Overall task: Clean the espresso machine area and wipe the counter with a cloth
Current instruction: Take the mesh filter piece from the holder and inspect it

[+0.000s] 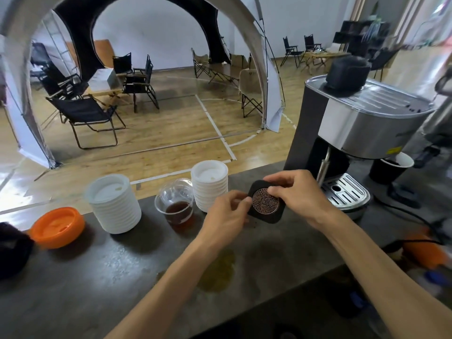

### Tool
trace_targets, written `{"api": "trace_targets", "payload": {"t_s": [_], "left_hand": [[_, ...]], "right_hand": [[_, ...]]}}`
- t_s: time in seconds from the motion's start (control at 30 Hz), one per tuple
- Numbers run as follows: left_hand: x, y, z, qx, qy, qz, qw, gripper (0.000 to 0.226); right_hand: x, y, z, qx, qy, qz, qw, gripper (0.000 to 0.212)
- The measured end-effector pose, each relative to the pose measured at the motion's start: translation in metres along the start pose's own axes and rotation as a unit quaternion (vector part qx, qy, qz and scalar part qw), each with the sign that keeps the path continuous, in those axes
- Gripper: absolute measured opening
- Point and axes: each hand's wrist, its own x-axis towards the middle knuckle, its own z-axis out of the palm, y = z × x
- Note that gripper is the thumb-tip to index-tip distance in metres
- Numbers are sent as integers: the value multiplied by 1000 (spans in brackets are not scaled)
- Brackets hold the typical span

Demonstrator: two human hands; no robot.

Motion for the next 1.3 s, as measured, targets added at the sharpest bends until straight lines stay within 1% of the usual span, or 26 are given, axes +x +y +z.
{"api": "trace_targets", "payload": {"t_s": [0.07, 0.13, 0.23, 0.33, 0.5, 0.57, 0.63, 0.77, 0.8, 0.9, 0.97, 1.03, 1.13, 1.23, 1.3], "left_hand": [[-14, 8, -18, 8, 28, 26, 999, 13], [-29, 13, -41, 9, 62, 35, 997, 11], [-57, 13, -85, -41, 111, 27, 993, 11], [-90, 8, -139, -92, 176, 32, 980, 10], [-150, -7, -235, -100, 294, 14, 950, 6], [-171, -18, -271, -100, 339, 3, 935, 4], [-189, -31, -304, -99, 367, -14, 925, 5], [-204, -57, -368, -94, 384, -49, 917, 13], [-203, -63, -383, -71, 388, -62, 917, 15], [-192, -85, -422, 56, 390, -103, 913, 21], [-183, -101, -441, 114, 388, -134, 905, 22], [-173, -116, -454, 148, 388, -157, 896, 20], [-159, -131, -462, 181, 372, -170, 894, 23], [-146, -140, -468, 205, 350, -189, 894, 26], [-140, -146, -469, 229, 330, -209, 892, 31]], "right_hand": [[-15, -27, 8, 26, -30, -10, 999, 29], [-29, -53, 24, 60, -50, -23, 997, 26], [-45, -87, 59, 107, -54, -28, 992, 16], [-62, -117, 104, 109, -74, -21, 991, 5], [-90, -163, 202, 91, -154, -15, 984, 19], [-101, -179, 247, 103, -177, -9, 979, 20], [-111, -192, 290, 108, -200, -4, 974, 19], [-117, -211, 365, 90, -228, 22, 969, 17], [-114, -216, 381, 91, -223, 35, 970, 16], [-95, -227, 425, 86, -199, 53, 975, 20], [-84, -227, 451, 39, -192, 40, 980, 21], [-74, -223, 472, -31, -184, 22, 982, 21], [-64, -215, 493, -100, -171, 9, 980, 17], [-58, -210, 504, -153, -171, 13, 973, 22], [-55, -207, 507, -183, -175, 10, 967, 17]]}}
